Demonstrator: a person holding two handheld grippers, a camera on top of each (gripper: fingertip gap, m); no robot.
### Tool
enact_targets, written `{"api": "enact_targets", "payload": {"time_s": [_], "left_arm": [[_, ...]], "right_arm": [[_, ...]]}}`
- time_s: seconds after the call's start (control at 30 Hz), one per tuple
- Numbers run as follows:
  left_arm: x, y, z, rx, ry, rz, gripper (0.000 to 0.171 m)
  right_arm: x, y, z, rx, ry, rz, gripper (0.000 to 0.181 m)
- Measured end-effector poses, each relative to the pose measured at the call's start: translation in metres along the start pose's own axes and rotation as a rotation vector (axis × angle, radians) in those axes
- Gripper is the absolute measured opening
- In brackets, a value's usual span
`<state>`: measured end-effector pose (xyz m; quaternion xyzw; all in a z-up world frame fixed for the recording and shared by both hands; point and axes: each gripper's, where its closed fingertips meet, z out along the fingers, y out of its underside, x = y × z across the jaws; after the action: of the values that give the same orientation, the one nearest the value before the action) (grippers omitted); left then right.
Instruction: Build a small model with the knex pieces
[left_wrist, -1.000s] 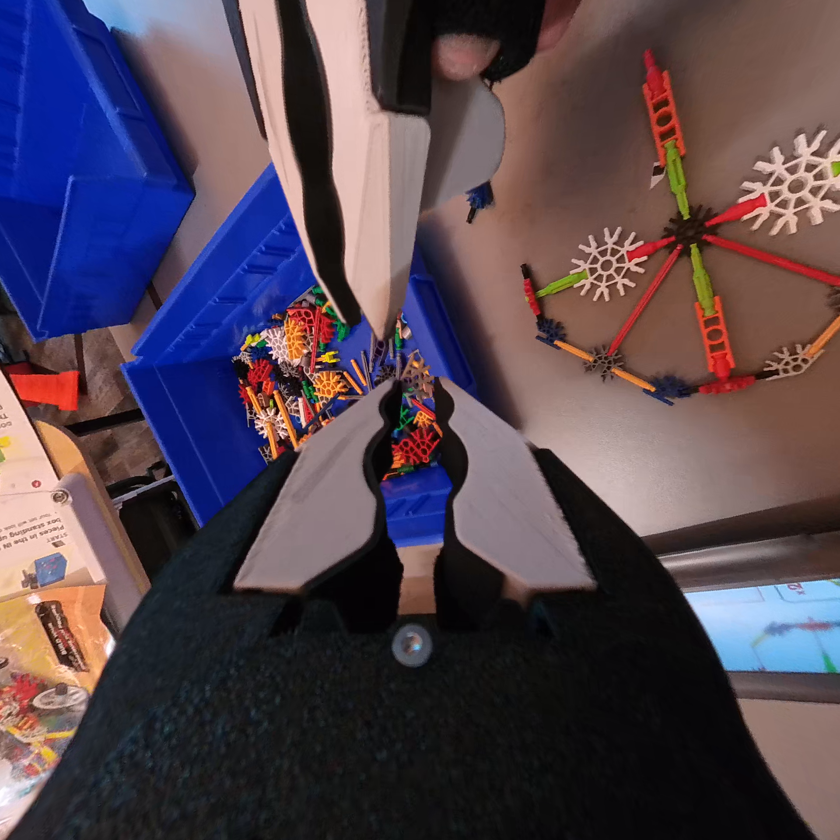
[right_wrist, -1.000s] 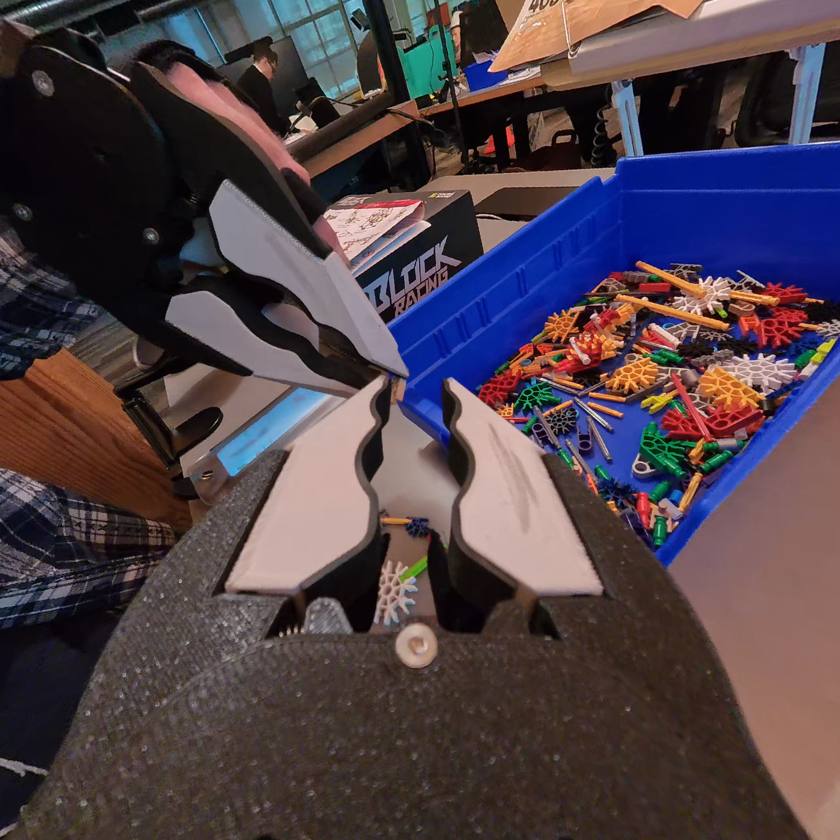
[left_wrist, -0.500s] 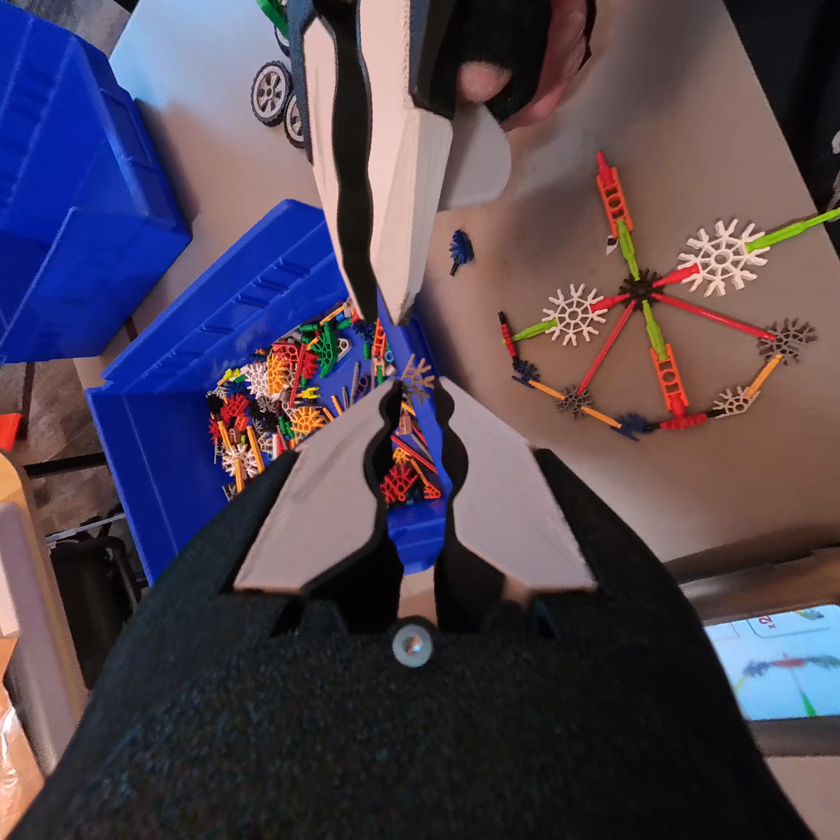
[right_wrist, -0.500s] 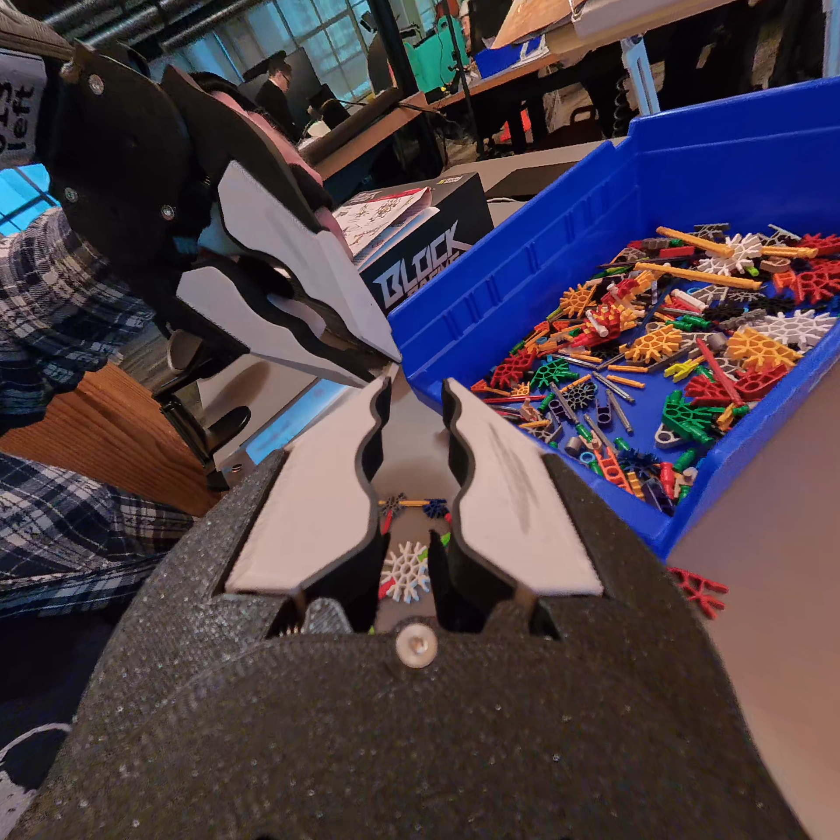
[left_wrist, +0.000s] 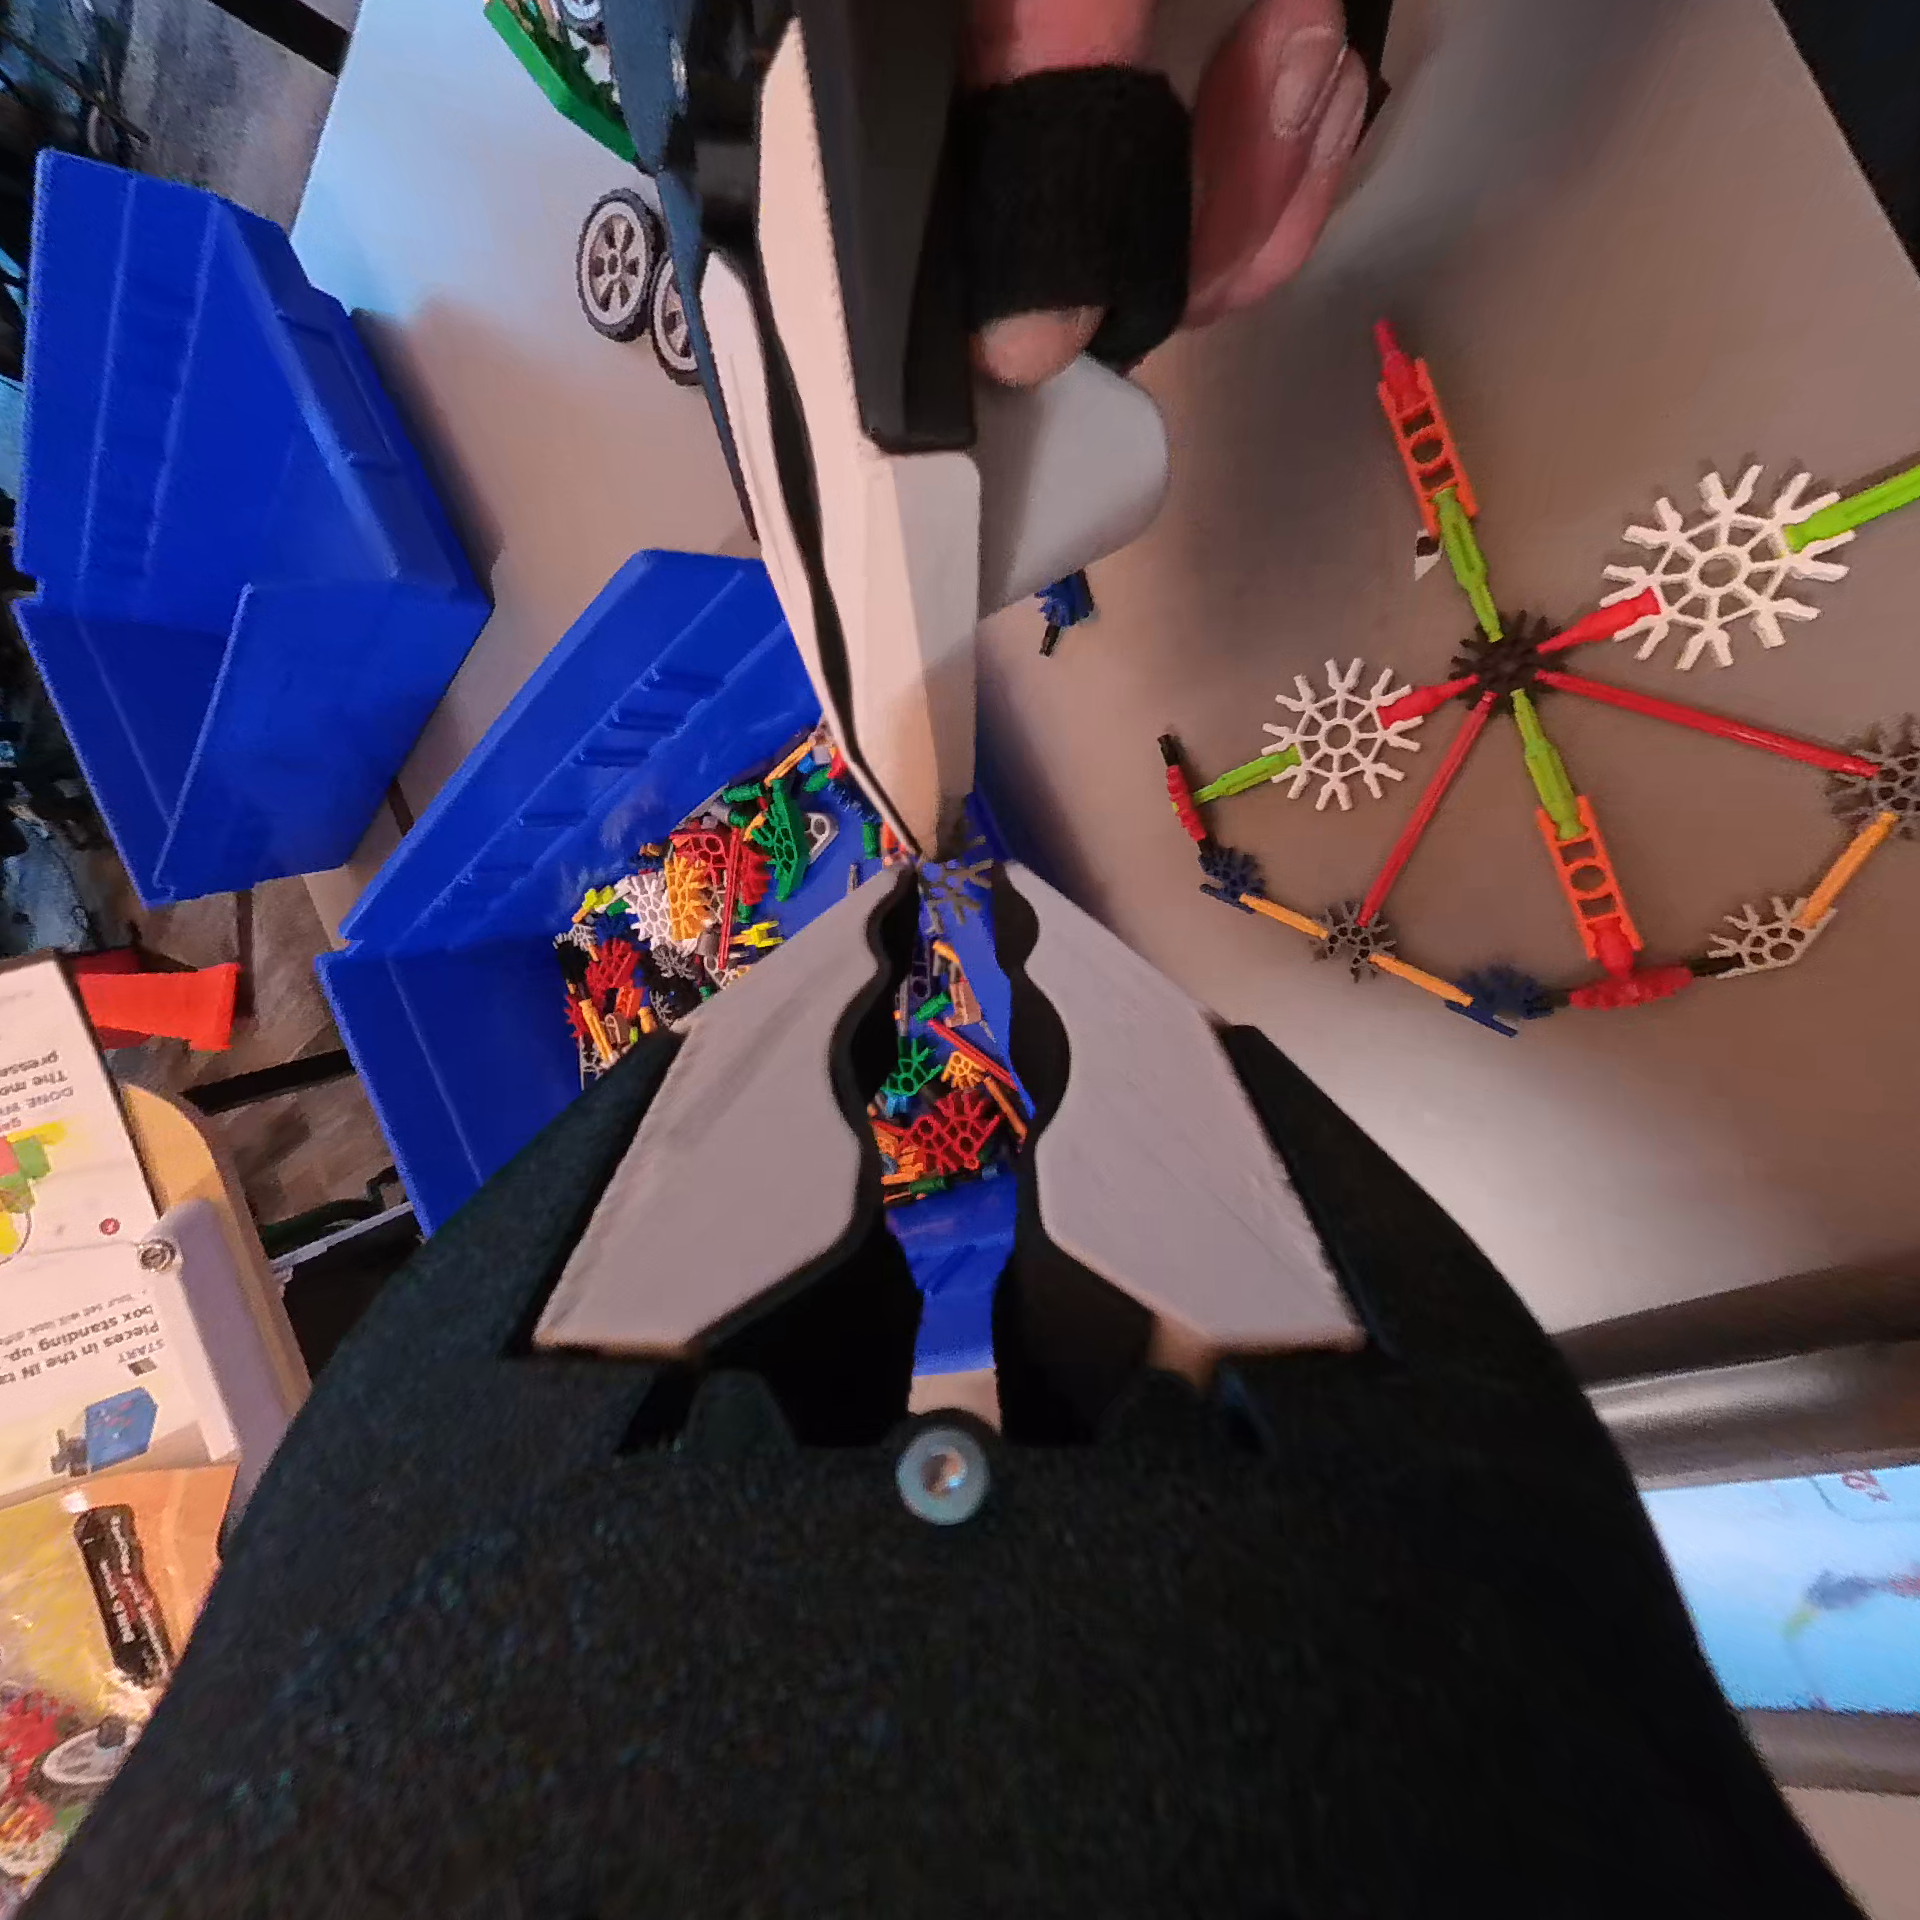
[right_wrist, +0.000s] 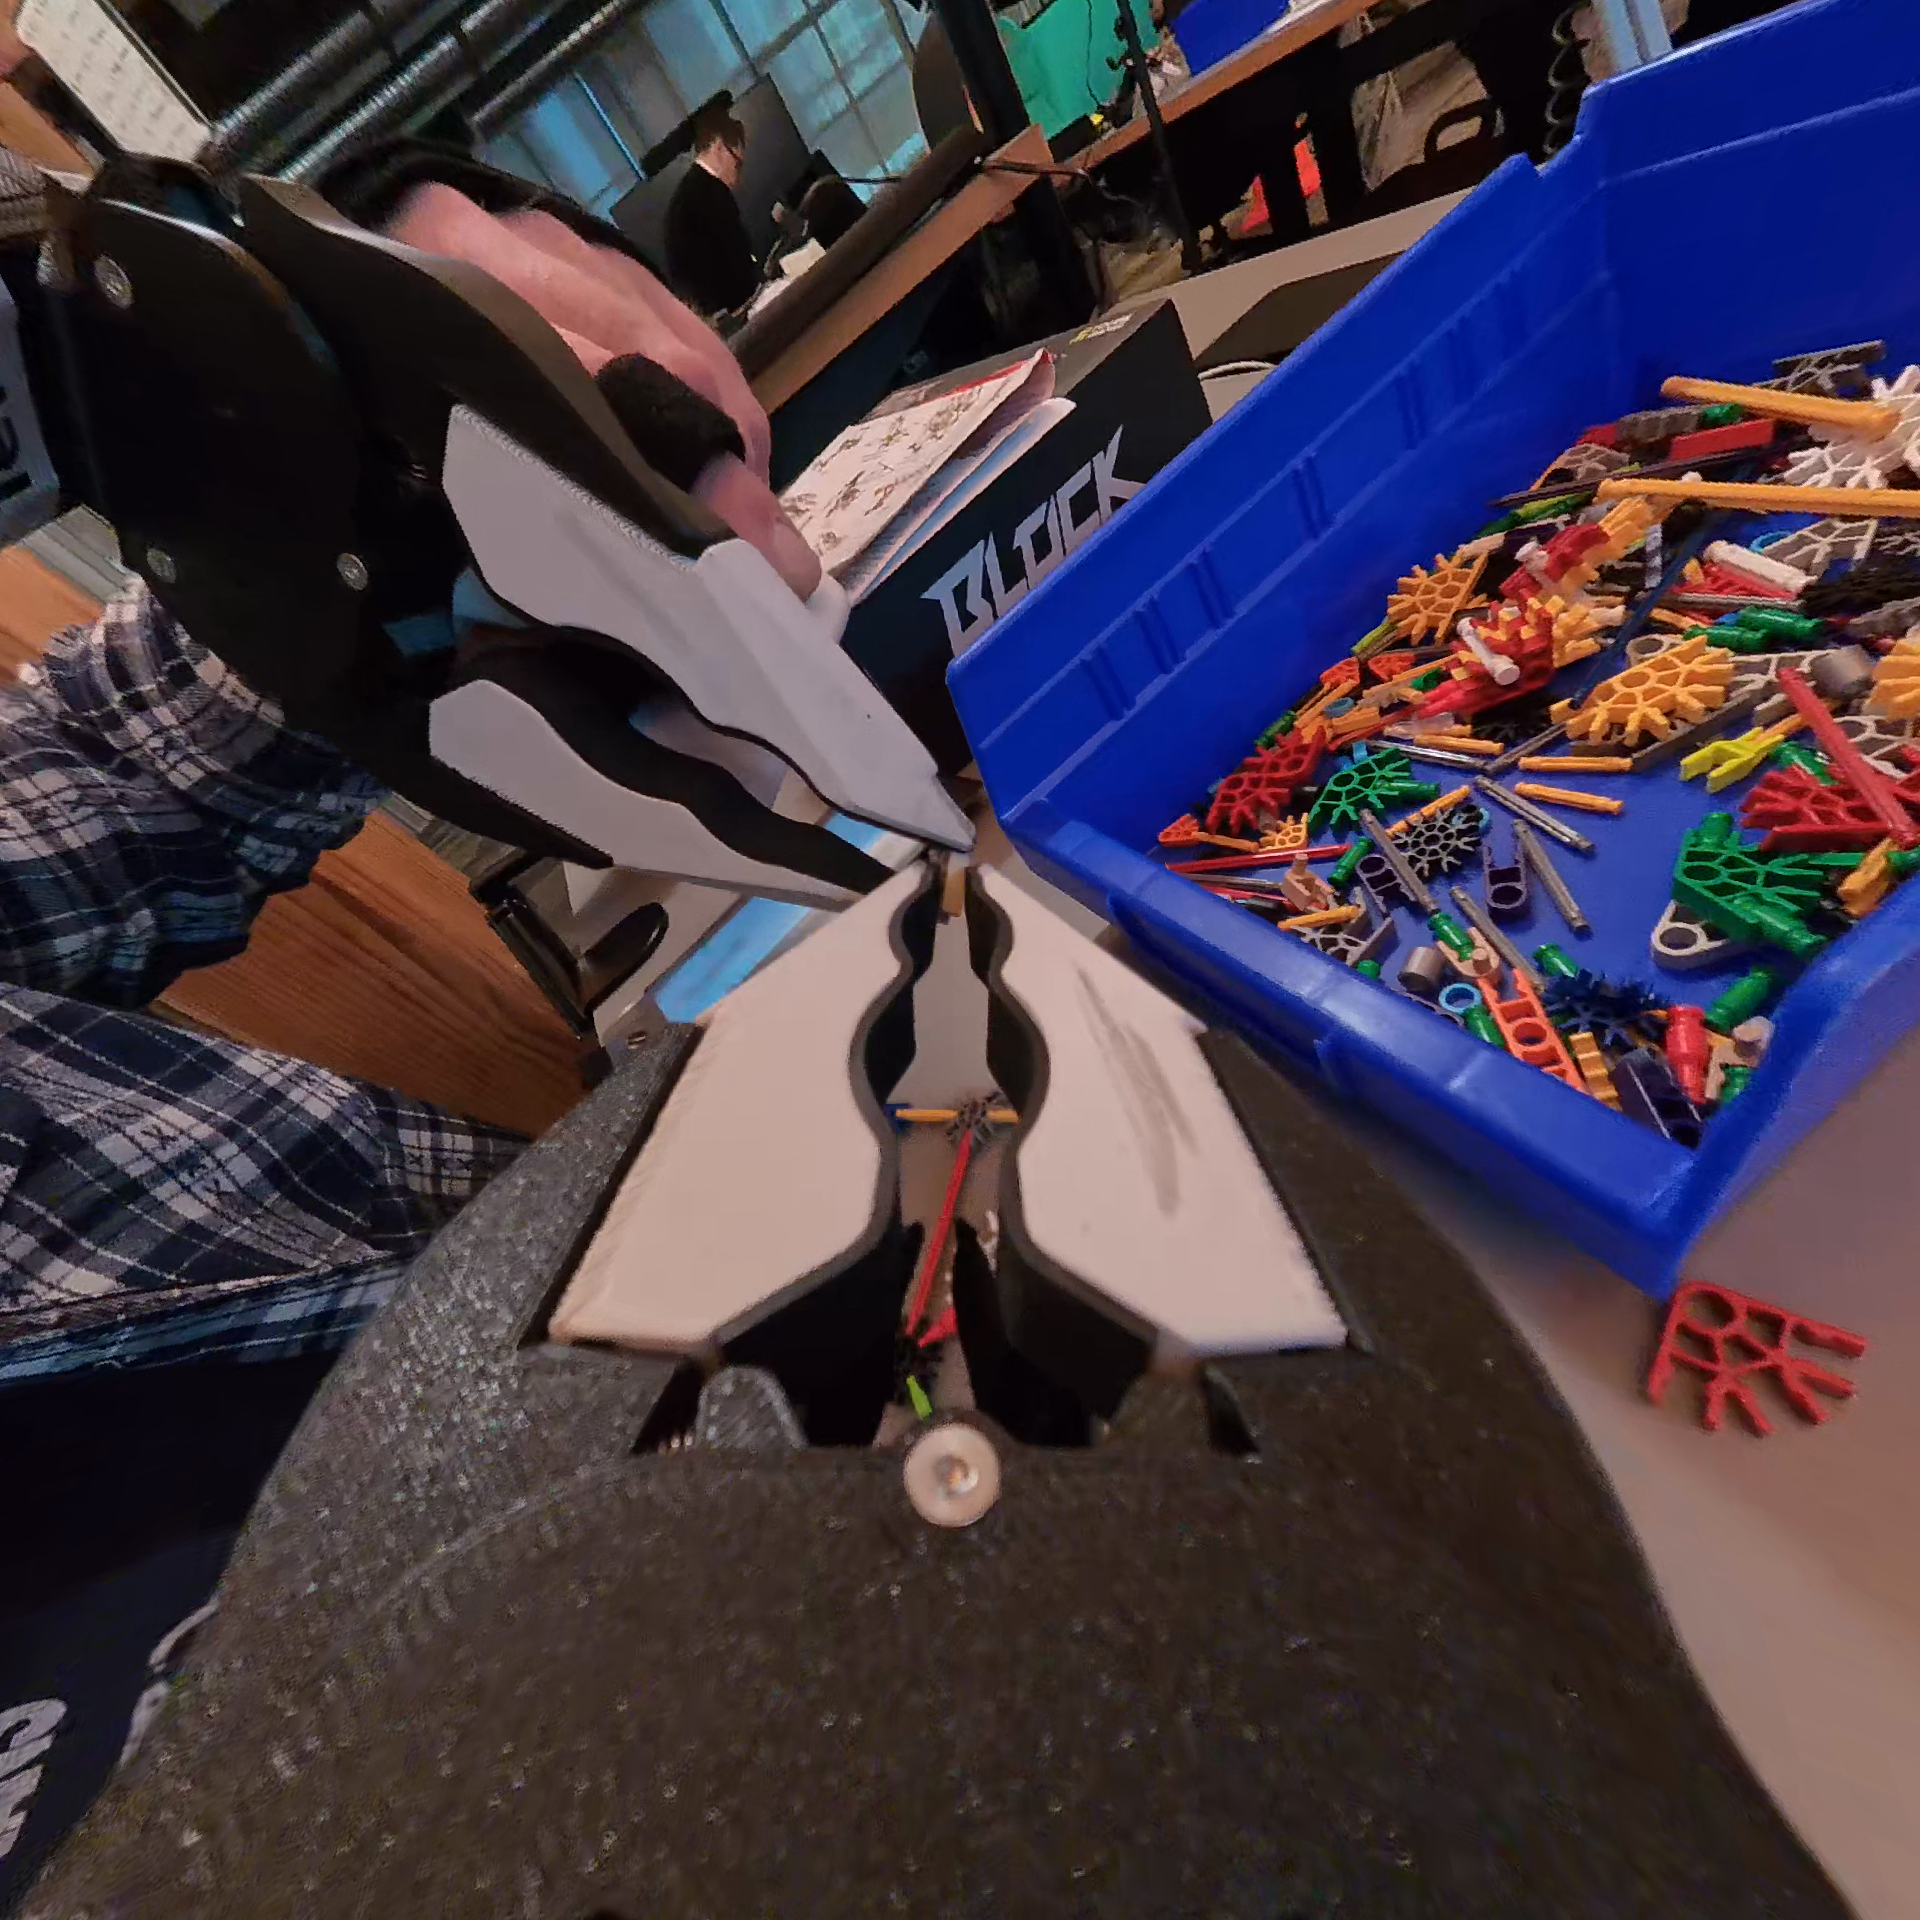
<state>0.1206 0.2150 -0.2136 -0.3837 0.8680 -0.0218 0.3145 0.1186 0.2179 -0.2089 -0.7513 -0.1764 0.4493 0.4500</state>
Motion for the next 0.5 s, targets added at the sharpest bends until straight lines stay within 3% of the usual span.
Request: {"api": "enact_targets", "payload": {"time_s": [0.3, 0.5], "left_arm": [[0.007, -0.005, 0.019, 0.025, 0.013, -0.079, 0.015], [0.038, 0.011, 0.035, 0.010, 0.166, -0.222, 0.017]], "right_arm": [[0.014, 0.027, -0.018, -0.085, 0.072, 0.006, 0.002], [0.030, 0.065, -0.028, -0.237, 0.133, 0.040, 0.002]]}}
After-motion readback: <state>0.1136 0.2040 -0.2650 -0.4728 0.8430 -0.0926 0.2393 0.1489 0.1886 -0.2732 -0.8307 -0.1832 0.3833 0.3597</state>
